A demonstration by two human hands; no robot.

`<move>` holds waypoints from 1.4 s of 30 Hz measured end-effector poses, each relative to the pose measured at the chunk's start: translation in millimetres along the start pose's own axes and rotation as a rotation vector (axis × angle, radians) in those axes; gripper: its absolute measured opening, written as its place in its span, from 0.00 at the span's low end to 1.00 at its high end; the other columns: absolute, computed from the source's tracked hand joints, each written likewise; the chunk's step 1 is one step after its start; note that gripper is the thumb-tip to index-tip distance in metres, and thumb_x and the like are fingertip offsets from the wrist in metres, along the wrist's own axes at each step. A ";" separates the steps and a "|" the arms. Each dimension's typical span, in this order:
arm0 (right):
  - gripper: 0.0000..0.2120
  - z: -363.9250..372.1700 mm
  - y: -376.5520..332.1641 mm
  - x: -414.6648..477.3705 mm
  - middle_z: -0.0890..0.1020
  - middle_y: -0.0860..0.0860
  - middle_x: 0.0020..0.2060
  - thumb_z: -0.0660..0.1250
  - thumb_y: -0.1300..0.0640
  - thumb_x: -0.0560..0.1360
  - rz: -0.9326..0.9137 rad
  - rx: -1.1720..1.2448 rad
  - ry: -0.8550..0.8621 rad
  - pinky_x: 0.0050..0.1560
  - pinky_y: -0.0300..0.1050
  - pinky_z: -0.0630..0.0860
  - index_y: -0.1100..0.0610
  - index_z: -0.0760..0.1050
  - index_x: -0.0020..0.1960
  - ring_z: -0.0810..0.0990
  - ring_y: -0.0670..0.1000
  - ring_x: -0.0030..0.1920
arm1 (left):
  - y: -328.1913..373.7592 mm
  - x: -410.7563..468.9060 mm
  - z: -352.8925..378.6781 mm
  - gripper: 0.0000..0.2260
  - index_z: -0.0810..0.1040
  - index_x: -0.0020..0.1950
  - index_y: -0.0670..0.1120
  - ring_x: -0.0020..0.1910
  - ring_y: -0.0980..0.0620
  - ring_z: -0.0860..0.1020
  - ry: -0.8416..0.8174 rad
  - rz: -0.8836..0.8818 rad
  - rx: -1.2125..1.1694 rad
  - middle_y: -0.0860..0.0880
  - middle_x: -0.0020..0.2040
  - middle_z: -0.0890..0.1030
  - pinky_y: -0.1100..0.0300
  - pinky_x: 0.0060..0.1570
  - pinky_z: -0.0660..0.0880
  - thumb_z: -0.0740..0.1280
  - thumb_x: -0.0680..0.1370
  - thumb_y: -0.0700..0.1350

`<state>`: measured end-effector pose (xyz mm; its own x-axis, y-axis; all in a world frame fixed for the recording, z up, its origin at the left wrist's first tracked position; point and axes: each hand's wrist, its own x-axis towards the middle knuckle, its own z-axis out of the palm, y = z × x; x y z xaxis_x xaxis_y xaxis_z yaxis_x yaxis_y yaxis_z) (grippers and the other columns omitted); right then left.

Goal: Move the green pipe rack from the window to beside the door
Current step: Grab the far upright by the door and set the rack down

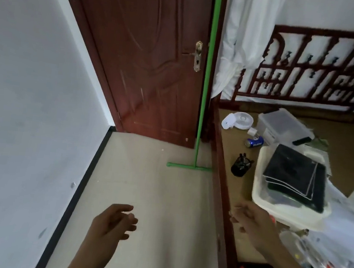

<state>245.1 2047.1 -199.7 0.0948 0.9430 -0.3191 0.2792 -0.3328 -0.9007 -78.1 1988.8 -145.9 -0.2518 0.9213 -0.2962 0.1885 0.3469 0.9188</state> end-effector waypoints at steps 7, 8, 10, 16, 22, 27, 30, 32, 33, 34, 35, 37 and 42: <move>0.06 24.0 -59.3 167.5 0.84 0.56 0.47 0.68 0.59 0.75 -0.123 -0.125 -0.051 0.47 0.49 0.78 0.49 0.77 0.50 0.83 0.58 0.49 | 24.4 101.3 -2.5 0.06 0.81 0.48 0.44 0.40 0.43 0.84 0.133 -0.032 -0.028 0.44 0.38 0.86 0.48 0.42 0.79 0.66 0.75 0.35; 0.07 26.5 -74.1 196.5 0.83 0.55 0.49 0.68 0.57 0.75 -0.147 -0.134 -0.043 0.51 0.52 0.78 0.51 0.77 0.53 0.82 0.56 0.51 | 31.2 117.3 -1.9 0.06 0.81 0.48 0.44 0.40 0.43 0.85 0.138 -0.025 -0.025 0.44 0.38 0.86 0.48 0.42 0.79 0.66 0.75 0.35; 0.14 30.0 -107.1 251.6 0.81 0.51 0.48 0.68 0.54 0.75 -0.174 -0.129 0.003 0.55 0.56 0.77 0.55 0.74 0.60 0.80 0.53 0.51 | 45.3 144.8 1.5 0.06 0.81 0.48 0.43 0.40 0.43 0.85 0.133 -0.013 -0.017 0.43 0.38 0.86 0.49 0.42 0.79 0.66 0.76 0.35; 0.18 38.2 -205.4 400.1 0.80 0.56 0.45 0.68 0.57 0.75 -0.232 -0.105 0.154 0.45 0.46 0.73 0.62 0.72 0.62 0.80 0.57 0.48 | 88.8 209.6 11.9 0.06 0.80 0.48 0.43 0.38 0.47 0.85 0.107 0.003 0.000 0.45 0.39 0.86 0.52 0.41 0.79 0.65 0.76 0.35; 0.27 37.6 -249.1 519.6 0.80 0.61 0.53 0.66 0.51 0.75 -0.184 -0.231 0.180 0.58 0.53 0.74 0.60 0.63 0.69 0.79 0.62 0.56 | 115.4 259.7 25.1 0.06 0.80 0.48 0.43 0.37 0.48 0.84 0.202 0.005 -0.042 0.44 0.39 0.86 0.53 0.40 0.78 0.65 0.75 0.35; 0.33 47.9 -267.1 599.6 0.75 0.64 0.63 0.67 0.52 0.74 -0.142 -0.257 0.150 0.57 0.52 0.73 0.61 0.57 0.73 0.76 0.64 0.61 | 129.6 300.2 45.0 0.06 0.81 0.48 0.41 0.37 0.47 0.84 0.315 -0.020 -0.080 0.43 0.38 0.86 0.52 0.39 0.79 0.65 0.75 0.33; 0.23 58.8 -274.3 628.8 0.76 0.66 0.61 0.64 0.53 0.77 -0.162 -0.375 0.175 0.55 0.53 0.73 0.66 0.64 0.66 0.77 0.66 0.59 | 131.7 322.3 52.7 0.06 0.81 0.48 0.40 0.37 0.46 0.84 0.365 -0.051 -0.101 0.42 0.38 0.86 0.52 0.39 0.78 0.65 0.75 0.33; 0.22 68.0 -278.9 638.3 0.77 0.68 0.59 0.61 0.52 0.78 -0.214 -0.499 0.203 0.57 0.56 0.73 0.69 0.66 0.63 0.76 0.68 0.59 | 133.2 331.9 55.4 0.06 0.81 0.47 0.41 0.36 0.47 0.84 0.399 -0.067 -0.124 0.42 0.38 0.86 0.52 0.39 0.78 0.65 0.75 0.33; 0.23 73.6 -282.5 641.2 0.77 0.69 0.58 0.60 0.51 0.79 -0.254 -0.549 0.195 0.57 0.58 0.73 0.69 0.66 0.63 0.76 0.68 0.59 | 134.1 335.8 56.0 0.06 0.81 0.47 0.41 0.37 0.45 0.84 0.414 -0.076 -0.133 0.42 0.38 0.86 0.52 0.39 0.78 0.66 0.75 0.34; 0.23 81.7 -287.8 644.6 0.78 0.69 0.58 0.60 0.50 0.79 -0.299 -0.591 0.170 0.57 0.58 0.73 0.70 0.66 0.63 0.77 0.69 0.59 | 134.8 340.7 55.4 0.06 0.81 0.47 0.41 0.39 0.43 0.84 0.429 -0.084 -0.143 0.42 0.38 0.86 0.51 0.40 0.78 0.66 0.75 0.34; 0.24 90.6 -293.0 647.0 0.78 0.69 0.57 0.60 0.50 0.79 -0.334 -0.620 0.139 0.56 0.59 0.74 0.69 0.66 0.63 0.77 0.69 0.58 | 136.0 345.8 53.6 0.06 0.81 0.48 0.41 0.40 0.41 0.84 0.439 -0.092 -0.149 0.42 0.37 0.86 0.51 0.40 0.78 0.66 0.75 0.34; 0.23 114.2 -306.2 650.1 0.79 0.67 0.55 0.60 0.48 0.79 -0.377 -0.648 0.080 0.54 0.58 0.74 0.68 0.69 0.61 0.78 0.68 0.57 | 141.5 359.0 46.1 0.06 0.81 0.48 0.41 0.42 0.40 0.83 0.453 -0.098 -0.147 0.41 0.38 0.85 0.52 0.40 0.78 0.66 0.75 0.34; 0.23 187.6 -337.9 653.4 0.80 0.67 0.55 0.60 0.46 0.79 -0.408 -0.701 -0.025 0.55 0.57 0.74 0.67 0.74 0.56 0.78 0.67 0.57 | 174.4 402.4 7.9 0.06 0.80 0.50 0.46 0.42 0.47 0.84 0.473 -0.045 -0.092 0.44 0.41 0.85 0.53 0.44 0.78 0.65 0.77 0.40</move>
<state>33.5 2775.0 -159.2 -0.1626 0.9865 -0.0198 0.8218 0.1243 -0.5560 -139.0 2421.4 -106.9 -0.6662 0.7172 -0.2044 0.0882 0.3480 0.9333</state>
